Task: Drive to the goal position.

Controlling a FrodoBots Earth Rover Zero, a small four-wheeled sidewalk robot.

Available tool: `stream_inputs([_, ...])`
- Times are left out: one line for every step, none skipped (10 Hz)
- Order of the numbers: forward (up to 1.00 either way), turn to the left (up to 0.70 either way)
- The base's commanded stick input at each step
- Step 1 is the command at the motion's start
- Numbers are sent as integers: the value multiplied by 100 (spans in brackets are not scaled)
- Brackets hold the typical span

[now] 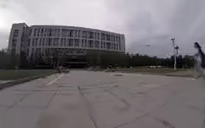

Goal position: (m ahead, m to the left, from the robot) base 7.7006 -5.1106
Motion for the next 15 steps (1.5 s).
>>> stream_inputs([70, 0])
stream_inputs([70, 0])
stream_inputs([70, 0])
stream_inputs([70, 0])
stream_inputs([70, 0])
stream_inputs([70, 0])
stream_inputs([70, 0])
stream_inputs([70, 0])
stream_inputs([70, 0])
stream_inputs([70, 0])
stream_inputs([70, 0])
stream_inputs([70, 0])
stream_inputs([70, 0])
stream_inputs([70, 0])
stream_inputs([70, 0])
